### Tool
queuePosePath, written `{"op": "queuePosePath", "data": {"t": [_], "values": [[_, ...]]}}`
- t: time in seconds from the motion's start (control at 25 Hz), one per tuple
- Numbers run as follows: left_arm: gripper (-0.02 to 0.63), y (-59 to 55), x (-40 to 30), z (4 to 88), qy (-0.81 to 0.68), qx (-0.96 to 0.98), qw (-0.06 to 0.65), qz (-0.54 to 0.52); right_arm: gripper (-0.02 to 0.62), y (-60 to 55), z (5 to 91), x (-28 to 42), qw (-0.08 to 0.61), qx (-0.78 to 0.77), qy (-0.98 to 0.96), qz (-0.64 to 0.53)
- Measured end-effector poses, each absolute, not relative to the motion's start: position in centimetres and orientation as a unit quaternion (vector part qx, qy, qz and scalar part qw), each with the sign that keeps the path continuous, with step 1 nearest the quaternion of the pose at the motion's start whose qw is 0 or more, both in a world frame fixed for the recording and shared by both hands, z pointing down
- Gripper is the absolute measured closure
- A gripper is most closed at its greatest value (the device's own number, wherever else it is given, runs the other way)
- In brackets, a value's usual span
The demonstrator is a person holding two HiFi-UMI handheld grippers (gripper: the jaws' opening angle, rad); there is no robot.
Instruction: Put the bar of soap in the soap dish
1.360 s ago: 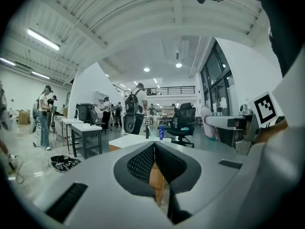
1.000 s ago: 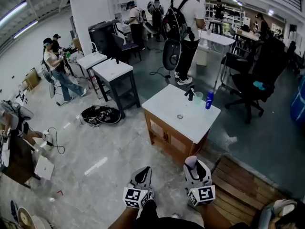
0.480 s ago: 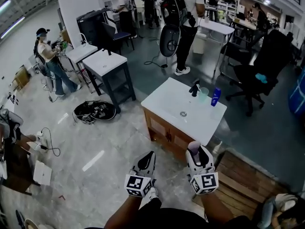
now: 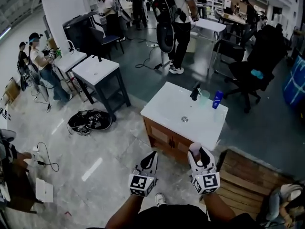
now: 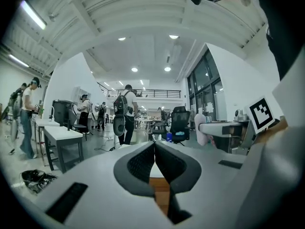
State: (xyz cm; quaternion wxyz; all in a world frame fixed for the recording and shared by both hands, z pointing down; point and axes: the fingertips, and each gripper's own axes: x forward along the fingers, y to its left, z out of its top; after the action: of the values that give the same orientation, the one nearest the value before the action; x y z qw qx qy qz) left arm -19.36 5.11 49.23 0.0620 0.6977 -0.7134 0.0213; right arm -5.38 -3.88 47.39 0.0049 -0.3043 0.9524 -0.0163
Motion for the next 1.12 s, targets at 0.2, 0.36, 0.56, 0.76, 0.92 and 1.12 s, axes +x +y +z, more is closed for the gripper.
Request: {"op": "queuePosePath", "data": {"t": [0.2,0.36,0.56,0.76,0.92,1.12], "values": [[0.586,3.9,-20.8,49.5,-0.698,0.714,0.058,0.022,0.399,-5.1,47.6,-5.8,-0.004,-0.330,0.944,-0.002],[0.586,2.4,-21.0,50.3,-0.688,0.723,0.066,0.023,0.400,-6.5,48.0,-5.5,-0.006,-0.350,0.937,0.000],[0.586,0.1,-20.7,50.8,-0.672,0.736,0.074,0.024,0.400,-8.6,48.2,-4.7,-0.002,-0.378,0.926,-0.012],[0.586,-3.6,-21.1,51.8,-0.668,0.739,0.079,0.035,0.400,-12.2,48.9,-4.3,-0.007,-0.390,0.921,-0.003],[0.586,-7.1,-21.7,52.2,-0.665,0.741,0.084,0.042,0.402,-15.5,49.4,-4.5,-0.010,-0.403,0.915,-0.011],[0.586,-12.1,-21.8,52.6,-0.665,0.741,0.079,0.050,0.402,-19.8,50.0,-4.3,-0.017,-0.410,0.912,0.002]]}}
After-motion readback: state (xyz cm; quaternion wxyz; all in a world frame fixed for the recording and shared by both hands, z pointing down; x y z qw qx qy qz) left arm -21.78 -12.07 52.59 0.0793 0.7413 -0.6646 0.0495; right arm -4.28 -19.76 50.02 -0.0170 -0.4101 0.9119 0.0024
